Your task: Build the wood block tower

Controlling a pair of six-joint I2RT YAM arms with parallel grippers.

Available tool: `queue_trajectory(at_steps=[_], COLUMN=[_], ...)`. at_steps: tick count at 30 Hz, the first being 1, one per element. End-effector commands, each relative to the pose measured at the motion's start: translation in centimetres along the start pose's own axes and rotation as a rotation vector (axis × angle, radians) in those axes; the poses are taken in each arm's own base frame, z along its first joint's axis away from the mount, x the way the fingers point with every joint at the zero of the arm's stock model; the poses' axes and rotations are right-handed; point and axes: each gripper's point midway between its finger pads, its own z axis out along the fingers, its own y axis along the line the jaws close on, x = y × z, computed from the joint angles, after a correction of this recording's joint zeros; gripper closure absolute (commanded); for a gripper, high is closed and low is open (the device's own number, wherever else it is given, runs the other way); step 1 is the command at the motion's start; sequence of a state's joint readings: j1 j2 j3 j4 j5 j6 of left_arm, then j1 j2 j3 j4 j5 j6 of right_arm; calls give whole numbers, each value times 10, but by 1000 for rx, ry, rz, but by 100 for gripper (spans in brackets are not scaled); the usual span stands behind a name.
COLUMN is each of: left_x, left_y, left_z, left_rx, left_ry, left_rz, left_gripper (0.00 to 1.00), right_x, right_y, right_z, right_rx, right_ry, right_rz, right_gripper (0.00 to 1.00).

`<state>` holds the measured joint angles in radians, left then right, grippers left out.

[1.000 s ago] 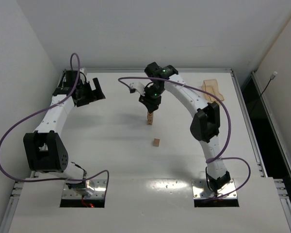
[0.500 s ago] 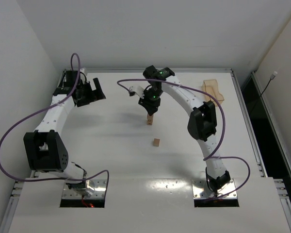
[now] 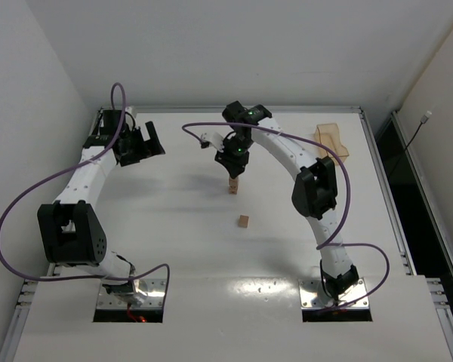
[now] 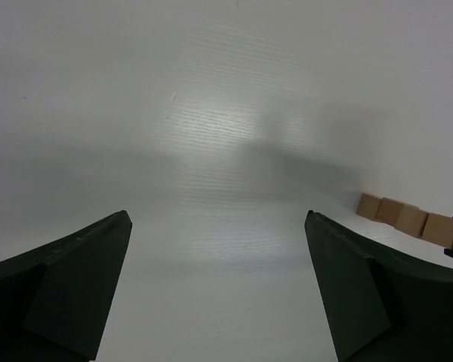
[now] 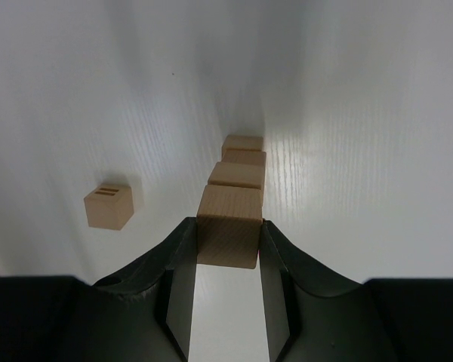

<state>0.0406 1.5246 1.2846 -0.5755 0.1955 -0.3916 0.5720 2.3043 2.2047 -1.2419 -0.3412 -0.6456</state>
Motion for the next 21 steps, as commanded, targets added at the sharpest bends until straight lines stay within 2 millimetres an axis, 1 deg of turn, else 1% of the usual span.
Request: queue_trajectory(at_steps=[1,16,21], left_x=[-13,-13,-13], left_y=[-7,-7,-7], left_z=[-1,-1,-1], left_rx=[28,28,28], left_ry=[-34,-34,-34], left_rz=[21,21,21], left_gripper=[1,1,1], right_x=[-24,-20,-13], right_y=[-15,-15,-12], right_z=[-18,-18,-17], right_rx=[72,78,67], right_ry=[-85,-65,-39], right_rz=[-27,-22,-12], right_gripper=[84,84,84])
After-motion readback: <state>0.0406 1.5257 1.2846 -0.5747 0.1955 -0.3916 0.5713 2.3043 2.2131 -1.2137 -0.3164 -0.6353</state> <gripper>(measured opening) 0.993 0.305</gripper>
